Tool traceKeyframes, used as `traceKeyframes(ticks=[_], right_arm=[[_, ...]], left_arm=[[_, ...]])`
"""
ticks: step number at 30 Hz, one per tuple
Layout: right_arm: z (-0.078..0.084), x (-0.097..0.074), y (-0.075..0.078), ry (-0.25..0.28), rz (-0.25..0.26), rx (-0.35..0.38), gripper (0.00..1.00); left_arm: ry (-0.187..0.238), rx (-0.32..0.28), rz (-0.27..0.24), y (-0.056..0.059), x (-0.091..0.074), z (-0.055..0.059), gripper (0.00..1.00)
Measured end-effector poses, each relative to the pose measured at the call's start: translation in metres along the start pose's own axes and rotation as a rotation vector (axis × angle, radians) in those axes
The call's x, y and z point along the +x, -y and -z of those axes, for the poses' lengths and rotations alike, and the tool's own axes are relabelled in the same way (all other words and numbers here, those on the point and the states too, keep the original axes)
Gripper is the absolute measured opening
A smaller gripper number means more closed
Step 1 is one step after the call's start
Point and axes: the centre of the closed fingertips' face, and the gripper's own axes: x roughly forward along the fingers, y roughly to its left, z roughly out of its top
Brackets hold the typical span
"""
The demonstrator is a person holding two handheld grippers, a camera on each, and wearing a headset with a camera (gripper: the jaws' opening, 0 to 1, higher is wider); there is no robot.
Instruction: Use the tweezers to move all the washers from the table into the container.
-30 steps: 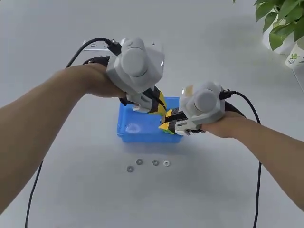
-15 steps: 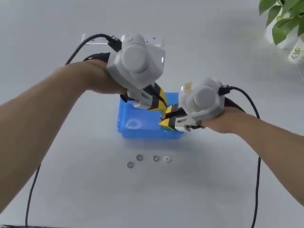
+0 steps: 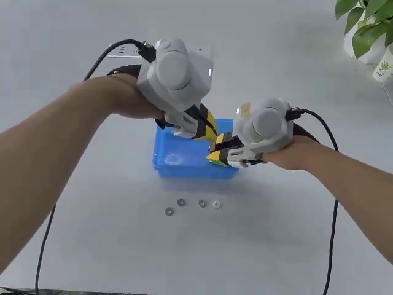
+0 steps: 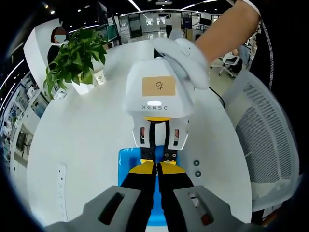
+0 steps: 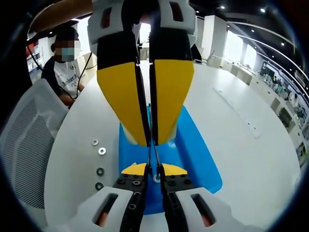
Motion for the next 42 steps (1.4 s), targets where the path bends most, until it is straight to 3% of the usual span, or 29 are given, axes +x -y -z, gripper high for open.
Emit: traceKeyframes(ticks=[18,28,42], right_arm=[[-0.031,-0.028,-0.004,0.059,0.051,-0.03,0.12],[-0.041,-0.039,-0.019,0.077,0.049,-0.031,0.12],[-0.035,-0.046,-0.047,0.068,0.035,-0.024,0.12]], left_arm=[[0.029,0.007,-0.033,0.004,-0.032,-0.027,0.05],[0.025,0.003,-0.024,0.018,-0.043,-0.037,0.05],[0.017,-0.009,0.002,0.044,-0.048,-0.044,0.05]])
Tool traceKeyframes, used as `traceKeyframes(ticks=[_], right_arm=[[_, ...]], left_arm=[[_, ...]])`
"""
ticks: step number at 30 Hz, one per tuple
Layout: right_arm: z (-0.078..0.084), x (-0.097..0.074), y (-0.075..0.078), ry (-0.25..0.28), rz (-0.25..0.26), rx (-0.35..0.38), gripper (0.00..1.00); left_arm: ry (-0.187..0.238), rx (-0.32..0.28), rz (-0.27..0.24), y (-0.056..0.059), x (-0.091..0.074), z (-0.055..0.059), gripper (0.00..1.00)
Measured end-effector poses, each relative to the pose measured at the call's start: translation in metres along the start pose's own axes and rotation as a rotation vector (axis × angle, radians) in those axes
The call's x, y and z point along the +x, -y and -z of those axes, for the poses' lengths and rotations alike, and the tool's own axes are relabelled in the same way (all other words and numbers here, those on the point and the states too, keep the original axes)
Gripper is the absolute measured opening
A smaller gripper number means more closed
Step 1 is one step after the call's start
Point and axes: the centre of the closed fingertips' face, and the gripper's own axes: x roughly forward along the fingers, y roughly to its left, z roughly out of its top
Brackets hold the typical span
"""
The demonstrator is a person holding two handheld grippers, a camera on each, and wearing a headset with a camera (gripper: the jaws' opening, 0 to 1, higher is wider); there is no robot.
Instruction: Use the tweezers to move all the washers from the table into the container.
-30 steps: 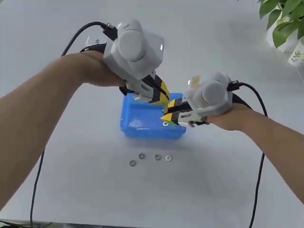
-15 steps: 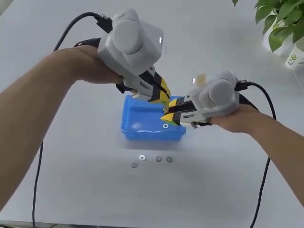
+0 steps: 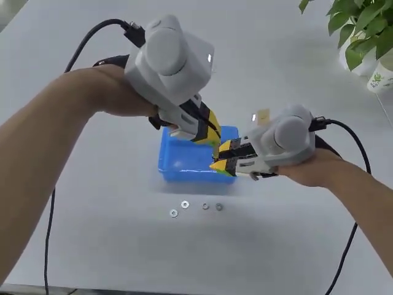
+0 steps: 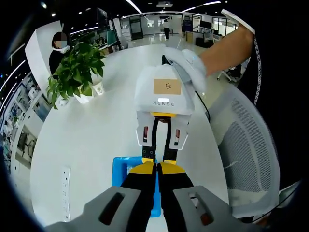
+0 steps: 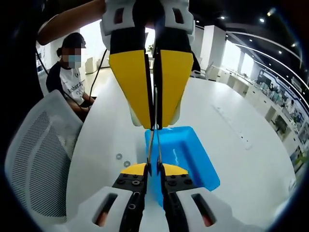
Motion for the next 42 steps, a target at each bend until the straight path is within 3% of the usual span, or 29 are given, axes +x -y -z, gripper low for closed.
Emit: traceKeyframes(ticks=[10,25,42], right_arm=[[0.009,0.001,-0.017,-0.001,-0.007,0.019,0.12],[0.023,0.006,-0.032,-0.005,-0.011,0.03,0.13],[0.042,0.018,-0.046,-0.039,-0.018,0.015,0.13]], left_arm=[[-0.001,0.003,0.021,0.018,0.006,-0.001,0.05],[0.021,0.008,0.023,0.035,0.02,0.003,0.05],[0.031,0.018,0.009,0.048,0.035,0.016,0.05]])
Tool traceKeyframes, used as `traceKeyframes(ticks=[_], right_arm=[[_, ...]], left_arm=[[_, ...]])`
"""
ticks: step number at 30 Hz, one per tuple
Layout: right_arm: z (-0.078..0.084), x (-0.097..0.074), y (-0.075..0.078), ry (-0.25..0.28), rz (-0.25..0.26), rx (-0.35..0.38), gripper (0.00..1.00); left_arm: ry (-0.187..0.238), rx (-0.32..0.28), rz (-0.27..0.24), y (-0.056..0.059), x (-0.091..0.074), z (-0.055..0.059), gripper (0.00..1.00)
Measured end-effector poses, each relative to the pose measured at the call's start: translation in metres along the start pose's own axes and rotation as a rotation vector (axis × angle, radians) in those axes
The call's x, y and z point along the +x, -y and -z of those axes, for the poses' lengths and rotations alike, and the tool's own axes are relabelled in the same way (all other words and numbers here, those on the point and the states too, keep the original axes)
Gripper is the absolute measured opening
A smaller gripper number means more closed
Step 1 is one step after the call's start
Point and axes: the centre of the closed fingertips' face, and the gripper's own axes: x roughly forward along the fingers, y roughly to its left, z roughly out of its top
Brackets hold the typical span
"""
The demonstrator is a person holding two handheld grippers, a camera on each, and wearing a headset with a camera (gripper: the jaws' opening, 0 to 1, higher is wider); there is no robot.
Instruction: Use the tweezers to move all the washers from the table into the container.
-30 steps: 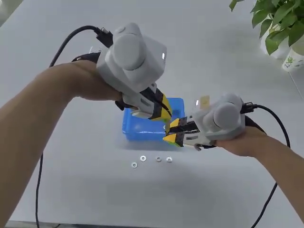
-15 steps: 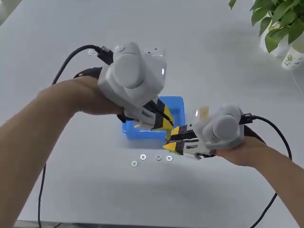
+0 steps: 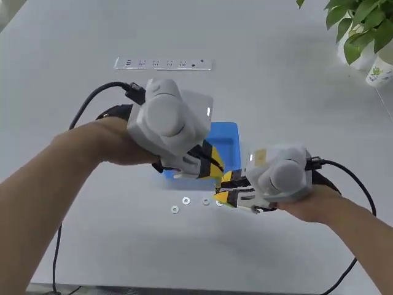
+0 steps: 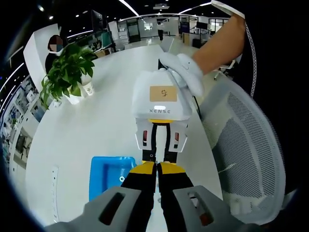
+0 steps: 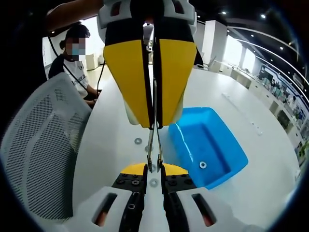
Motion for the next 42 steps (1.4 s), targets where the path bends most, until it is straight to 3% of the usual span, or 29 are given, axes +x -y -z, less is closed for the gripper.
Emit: traceKeyframes(ticks=[17,33,42], right_arm=[[0.016,0.007,-0.006,-0.027,0.003,0.011,0.13],[0.019,0.007,-0.004,-0.024,0.015,0.028,0.12],[0.018,0.008,-0.005,-0.01,0.016,0.039,0.12]], left_arm=[[0.023,-0.018,0.012,0.005,0.014,0.01,0.05],[0.025,-0.025,0.018,0.004,0.019,0.017,0.05],[0.064,-0.038,0.024,0.004,0.02,0.012,0.05]])
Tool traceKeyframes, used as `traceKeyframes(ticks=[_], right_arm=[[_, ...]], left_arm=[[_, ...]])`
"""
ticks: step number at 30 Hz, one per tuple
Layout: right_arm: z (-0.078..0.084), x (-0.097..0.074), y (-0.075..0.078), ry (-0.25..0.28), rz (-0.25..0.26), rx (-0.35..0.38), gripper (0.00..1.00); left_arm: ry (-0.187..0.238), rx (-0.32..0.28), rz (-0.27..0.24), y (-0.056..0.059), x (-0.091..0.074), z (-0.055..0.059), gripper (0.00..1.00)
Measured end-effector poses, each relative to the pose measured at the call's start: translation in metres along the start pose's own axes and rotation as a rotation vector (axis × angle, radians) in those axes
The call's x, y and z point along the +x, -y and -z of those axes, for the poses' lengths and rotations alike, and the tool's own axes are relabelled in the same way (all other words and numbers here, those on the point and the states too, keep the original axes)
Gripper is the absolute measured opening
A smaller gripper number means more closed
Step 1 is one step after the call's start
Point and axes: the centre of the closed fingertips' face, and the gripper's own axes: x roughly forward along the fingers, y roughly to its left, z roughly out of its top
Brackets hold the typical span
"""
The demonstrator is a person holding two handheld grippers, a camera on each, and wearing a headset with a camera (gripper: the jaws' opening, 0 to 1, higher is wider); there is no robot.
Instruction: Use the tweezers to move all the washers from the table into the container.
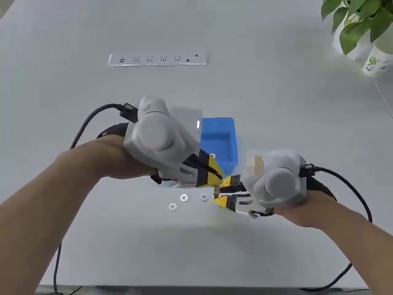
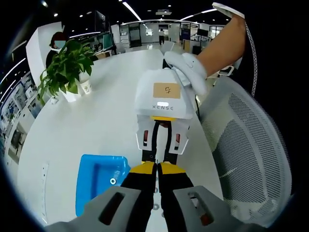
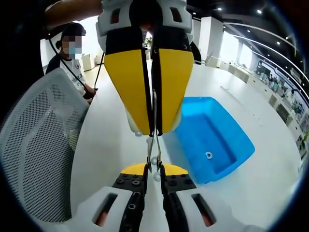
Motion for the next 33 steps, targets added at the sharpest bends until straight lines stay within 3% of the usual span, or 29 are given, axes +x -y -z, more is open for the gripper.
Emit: traceKeyframes(ticks=[33], right_arm=[[0.01,0.007,0.002,-0.022,-0.005,0.006,0.12]], left_arm=[[-0.033,0.002,0.017,-0.001,0.01,0.012,0.05]])
